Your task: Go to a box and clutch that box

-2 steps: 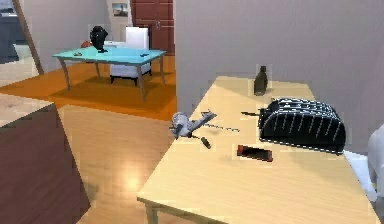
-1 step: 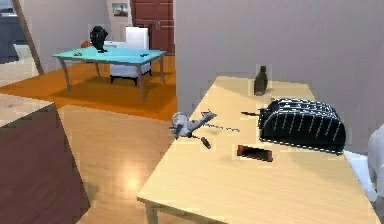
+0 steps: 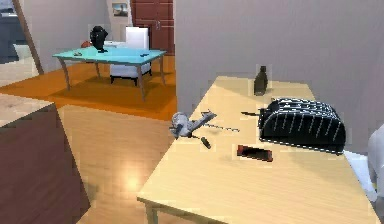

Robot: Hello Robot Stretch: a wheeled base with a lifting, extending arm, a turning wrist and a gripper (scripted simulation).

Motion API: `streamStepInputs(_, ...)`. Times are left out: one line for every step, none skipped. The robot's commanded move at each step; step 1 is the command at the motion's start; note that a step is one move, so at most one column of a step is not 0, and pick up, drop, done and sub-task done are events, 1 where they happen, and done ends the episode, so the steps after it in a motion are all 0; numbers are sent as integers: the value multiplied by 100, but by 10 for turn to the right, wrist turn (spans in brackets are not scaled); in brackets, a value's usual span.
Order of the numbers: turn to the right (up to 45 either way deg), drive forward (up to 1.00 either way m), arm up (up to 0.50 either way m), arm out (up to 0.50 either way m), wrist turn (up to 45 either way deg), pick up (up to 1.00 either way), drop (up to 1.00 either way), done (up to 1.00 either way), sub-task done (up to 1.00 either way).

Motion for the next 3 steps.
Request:
streamStepInputs(0,0,0,0,300,0,0,0,0)
streamStepInputs(0,0,-30,0,0,0,0,0,0)
streamStepInputs(0,0,0,0,0,100,0,0,0)
